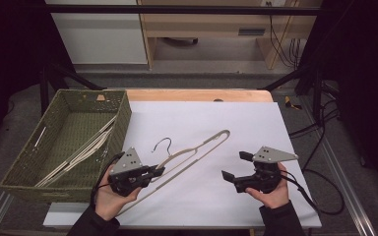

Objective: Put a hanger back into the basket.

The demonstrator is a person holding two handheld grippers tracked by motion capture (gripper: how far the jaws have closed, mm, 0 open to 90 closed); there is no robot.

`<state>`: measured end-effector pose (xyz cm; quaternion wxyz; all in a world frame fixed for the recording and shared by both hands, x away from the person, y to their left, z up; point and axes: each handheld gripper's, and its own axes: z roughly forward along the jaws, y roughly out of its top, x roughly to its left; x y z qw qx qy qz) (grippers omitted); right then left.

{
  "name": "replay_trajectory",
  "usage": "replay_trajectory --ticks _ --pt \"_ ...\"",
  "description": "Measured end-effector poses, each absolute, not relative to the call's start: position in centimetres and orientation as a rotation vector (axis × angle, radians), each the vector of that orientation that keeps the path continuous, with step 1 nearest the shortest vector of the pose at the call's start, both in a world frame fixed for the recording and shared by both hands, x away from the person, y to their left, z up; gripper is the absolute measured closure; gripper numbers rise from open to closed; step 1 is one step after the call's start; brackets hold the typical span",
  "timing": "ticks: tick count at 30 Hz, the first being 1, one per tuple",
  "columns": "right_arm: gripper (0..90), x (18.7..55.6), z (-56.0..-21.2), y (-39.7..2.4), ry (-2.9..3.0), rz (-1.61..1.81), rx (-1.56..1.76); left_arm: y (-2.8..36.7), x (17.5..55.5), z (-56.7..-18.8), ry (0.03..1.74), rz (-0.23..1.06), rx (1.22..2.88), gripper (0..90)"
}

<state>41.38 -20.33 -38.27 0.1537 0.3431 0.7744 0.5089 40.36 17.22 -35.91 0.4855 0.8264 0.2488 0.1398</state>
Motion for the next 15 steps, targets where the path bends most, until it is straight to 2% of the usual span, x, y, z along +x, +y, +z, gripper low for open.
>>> replay_trajectory --ticks 15 --pt "6.3 41.0 -39.1 -22.1 2.162 1.421 1.049 19.9 40.1 -30.0 0.578 0.446 1.945 86.2"
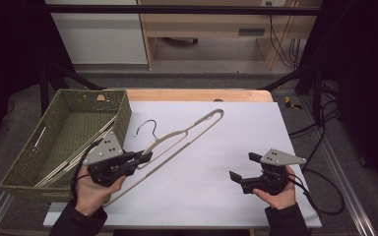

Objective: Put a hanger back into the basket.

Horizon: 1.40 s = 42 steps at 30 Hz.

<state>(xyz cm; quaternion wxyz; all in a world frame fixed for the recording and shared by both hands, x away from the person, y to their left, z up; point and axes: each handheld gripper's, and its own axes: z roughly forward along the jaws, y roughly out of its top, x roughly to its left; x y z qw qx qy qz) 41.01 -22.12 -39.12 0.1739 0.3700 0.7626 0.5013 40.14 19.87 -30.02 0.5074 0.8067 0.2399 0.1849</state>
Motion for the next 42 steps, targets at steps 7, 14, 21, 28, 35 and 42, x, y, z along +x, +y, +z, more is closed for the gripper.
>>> replay_trajectory --ticks 7,14,21,28,35,42 --pt "5.6 40.7 -39.2 -22.8 2.143 1.408 1.069 22.3 41.2 -27.7 0.6 0.501 1.921 86.1" --pt "5.0 40.6 -39.1 -23.2 2.129 1.392 1.063 25.0 42.6 -26.4 0.629 0.572 1.923 86.1" --pt "4.8 40.5 -39.1 -23.2 2.117 1.383 1.069 28.1 43.8 -25.7 0.684 0.621 1.91 86.1" --pt "5.2 40.5 -39.2 -23.2 2.113 1.395 1.068 31.2 44.4 -25.5 0.747 0.684 1.921 86.1" --pt "5.4 40.5 -39.2 -23.2 2.122 1.389 1.066 34.1 45.4 -26.0 0.796 0.728 1.946 86.1" --pt "5.8 40.5 -39.2 -23.2 2.113 1.393 1.073 36.8 46.0 -27.1 0.838 0.751 1.963 86.0"
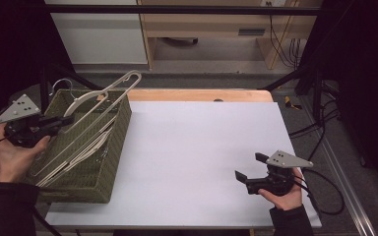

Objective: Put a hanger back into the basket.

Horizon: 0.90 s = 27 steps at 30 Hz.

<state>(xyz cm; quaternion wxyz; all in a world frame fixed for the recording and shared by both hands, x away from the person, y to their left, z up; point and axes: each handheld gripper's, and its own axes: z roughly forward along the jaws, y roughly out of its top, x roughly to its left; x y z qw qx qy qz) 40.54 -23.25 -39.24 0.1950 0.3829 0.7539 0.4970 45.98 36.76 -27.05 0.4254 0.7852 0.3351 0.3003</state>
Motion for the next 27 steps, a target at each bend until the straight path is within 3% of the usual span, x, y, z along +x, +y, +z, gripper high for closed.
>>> replay_trajectory --ticks 16,27 --pt "6.5 40.7 -39.4 -23.1 2.132 1.382 1.059 41.1 47.6 -30.3 0.984 0.774 2.006 85.9" --pt "6.8 40.7 -39.5 -23.0 2.137 1.377 1.067 40.9 48.0 -33.2 1.019 0.759 2.07 85.6"
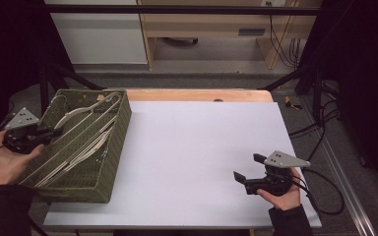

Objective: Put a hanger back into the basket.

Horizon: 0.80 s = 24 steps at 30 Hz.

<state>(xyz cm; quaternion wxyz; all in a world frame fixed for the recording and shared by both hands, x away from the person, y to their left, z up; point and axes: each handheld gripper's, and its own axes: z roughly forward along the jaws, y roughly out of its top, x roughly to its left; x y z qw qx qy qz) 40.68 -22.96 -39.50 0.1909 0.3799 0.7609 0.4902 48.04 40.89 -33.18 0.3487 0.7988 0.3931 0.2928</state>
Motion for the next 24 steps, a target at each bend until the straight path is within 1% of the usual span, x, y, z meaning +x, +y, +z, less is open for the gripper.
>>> replay_trajectory --ticks 6,10,15,18,19,24 --pt "7.1 40.7 -39.5 -22.9 2.138 1.376 1.069 40.6 48.2 -35.7 1.043 0.736 2.071 85.5" --pt "7.1 40.7 -39.6 -22.8 2.144 1.374 1.067 40.3 48.2 -37.3 1.048 0.752 2.087 85.5" --pt "7.3 40.7 -39.6 -22.9 2.151 1.371 1.054 40.1 48.0 -38.2 1.05 0.775 2.085 84.7" --pt "7.4 40.7 -39.7 -22.7 2.147 1.374 1.063 40.1 48.1 -38.8 1.069 0.75 2.114 83.1" --pt "7.5 40.7 -39.7 -22.7 2.15 1.372 1.066 40.1 48.1 -39.0 1.072 0.728 2.142 82.3" --pt "7.7 40.8 -39.8 -22.6 2.155 1.369 1.063 39.6 48.3 -39.2 1.079 0.649 2.168 79.0"
